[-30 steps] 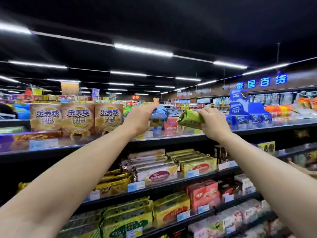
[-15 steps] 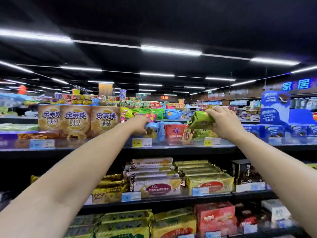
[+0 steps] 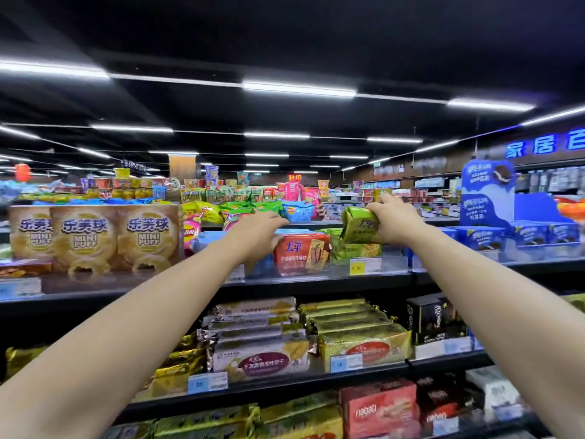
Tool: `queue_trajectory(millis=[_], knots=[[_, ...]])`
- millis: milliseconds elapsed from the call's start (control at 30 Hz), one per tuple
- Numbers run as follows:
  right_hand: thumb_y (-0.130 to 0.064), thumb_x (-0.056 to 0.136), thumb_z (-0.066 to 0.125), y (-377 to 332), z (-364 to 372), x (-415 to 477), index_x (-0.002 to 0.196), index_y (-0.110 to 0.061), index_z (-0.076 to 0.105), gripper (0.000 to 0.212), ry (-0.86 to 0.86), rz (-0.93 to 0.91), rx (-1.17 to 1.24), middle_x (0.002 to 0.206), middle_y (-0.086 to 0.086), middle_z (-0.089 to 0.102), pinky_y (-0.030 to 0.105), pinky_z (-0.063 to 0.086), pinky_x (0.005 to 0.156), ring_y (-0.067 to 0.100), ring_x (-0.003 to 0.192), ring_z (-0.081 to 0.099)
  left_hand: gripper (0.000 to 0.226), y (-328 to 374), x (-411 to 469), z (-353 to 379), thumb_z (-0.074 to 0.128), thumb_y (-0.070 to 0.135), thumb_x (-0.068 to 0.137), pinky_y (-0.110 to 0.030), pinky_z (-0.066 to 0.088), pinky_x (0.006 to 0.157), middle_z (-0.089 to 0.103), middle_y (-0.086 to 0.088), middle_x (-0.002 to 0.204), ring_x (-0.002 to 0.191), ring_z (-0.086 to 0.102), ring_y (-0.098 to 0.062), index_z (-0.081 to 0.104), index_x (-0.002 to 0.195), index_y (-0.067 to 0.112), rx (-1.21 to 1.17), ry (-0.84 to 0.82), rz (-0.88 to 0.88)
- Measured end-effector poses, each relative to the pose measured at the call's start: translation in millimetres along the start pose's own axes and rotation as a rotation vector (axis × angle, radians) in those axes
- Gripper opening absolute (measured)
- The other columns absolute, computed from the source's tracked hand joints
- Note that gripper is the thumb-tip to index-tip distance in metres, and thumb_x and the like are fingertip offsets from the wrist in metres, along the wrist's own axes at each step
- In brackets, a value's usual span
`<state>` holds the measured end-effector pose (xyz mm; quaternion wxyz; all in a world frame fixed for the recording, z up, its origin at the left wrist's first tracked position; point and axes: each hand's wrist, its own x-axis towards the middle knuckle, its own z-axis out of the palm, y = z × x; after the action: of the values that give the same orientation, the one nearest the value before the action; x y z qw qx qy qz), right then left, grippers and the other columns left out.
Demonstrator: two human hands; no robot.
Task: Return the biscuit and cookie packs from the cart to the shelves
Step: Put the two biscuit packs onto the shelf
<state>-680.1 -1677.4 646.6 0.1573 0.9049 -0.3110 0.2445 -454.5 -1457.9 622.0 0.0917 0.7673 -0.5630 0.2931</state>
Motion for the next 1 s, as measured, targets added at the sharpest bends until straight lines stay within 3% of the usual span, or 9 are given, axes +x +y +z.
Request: queue_trajectory(millis=[167,267,400,500,600,700,1000], knots=[[-0.009,0.088,0.06,9,20,15,0.13,-0.024,0.058,0.045,-0.216,-0.027,0.045,0.131,0.01,0.051,0.045,0.05,0.097,0.033,0.122,0.052,0.046,19,8,21,0.049,0.036,0.104,-0.042,0.05,0.095,0.05,0.001,0.147,0.126,0.053,-0.025,0.046,0.149,0.024,0.089,0.005,-0.009],[0.002,0.094,0.045,11,40,23,0.148,-0.024,0.046,0.06,-0.305,-0.02,0.159,0.153,0.008,0.044,0.043,0.048,0.103,0.032,0.137,0.045,0.041,24,9,31,0.047,0.029,0.105,-0.044,0.051,0.092,0.057,-0.002,0.139,0.119,0.057,-0.028,0.049,0.145,0.021,0.121,-0.01,-0.033],[-0.004,0.094,0.043,7,63,27,0.155,-0.027,0.034,0.065,-0.249,-0.022,0.153,0.156,0.006,0.042,0.045,0.044,0.106,0.031,0.138,0.044,0.038,26,8,37,0.049,0.019,0.103,-0.045,0.047,0.098,0.06,-0.005,0.136,0.12,0.057,-0.029,0.053,0.14,0.019,0.055,0.029,-0.08],[0.001,0.089,0.045,6,81,19,0.156,-0.024,0.032,0.072,-0.119,-0.043,0.158,0.158,0.005,0.039,0.048,0.024,0.118,0.026,0.145,0.035,0.033,31,5,42,0.047,0.015,0.101,-0.044,0.043,0.1,0.061,-0.005,0.132,0.118,0.057,-0.029,0.055,0.133,0.018,0.08,0.062,-0.099],[-0.002,0.089,0.052,6,90,2,0.159,-0.021,0.022,0.078,-0.014,-0.045,0.171,0.165,0.005,0.023,0.052,0.012,0.122,0.023,0.152,0.018,0.039,38,-2,43,0.047,0.018,0.101,-0.045,0.036,0.107,0.057,-0.005,0.139,0.125,0.053,-0.028,0.052,0.14,0.016,0.065,0.117,-0.11],[-0.008,0.094,0.052,1,87,-17,0.159,-0.02,0.021,0.072,0.011,-0.039,0.185,0.167,0.007,0.016,0.05,0.014,0.123,0.024,0.154,0.013,0.043,44,-13,43,0.049,0.022,0.102,-0.045,0.035,0.11,0.054,-0.006,0.143,0.129,0.048,-0.028,0.048,0.145,0.015,0.056,0.163,-0.086],[-0.017,0.102,0.043,-89,78,-91,0.153,-0.018,0.037,0.052,0.111,-0.039,0.248,0.162,0.007,0.031,0.048,0.017,0.122,0.027,0.151,0.022,0.042,35,-107,35,0.053,0.026,0.1,-0.045,0.034,0.111,0.055,-0.006,0.14,0.131,0.048,-0.028,0.054,0.14,0.015,0.047,0.177,0.043]])
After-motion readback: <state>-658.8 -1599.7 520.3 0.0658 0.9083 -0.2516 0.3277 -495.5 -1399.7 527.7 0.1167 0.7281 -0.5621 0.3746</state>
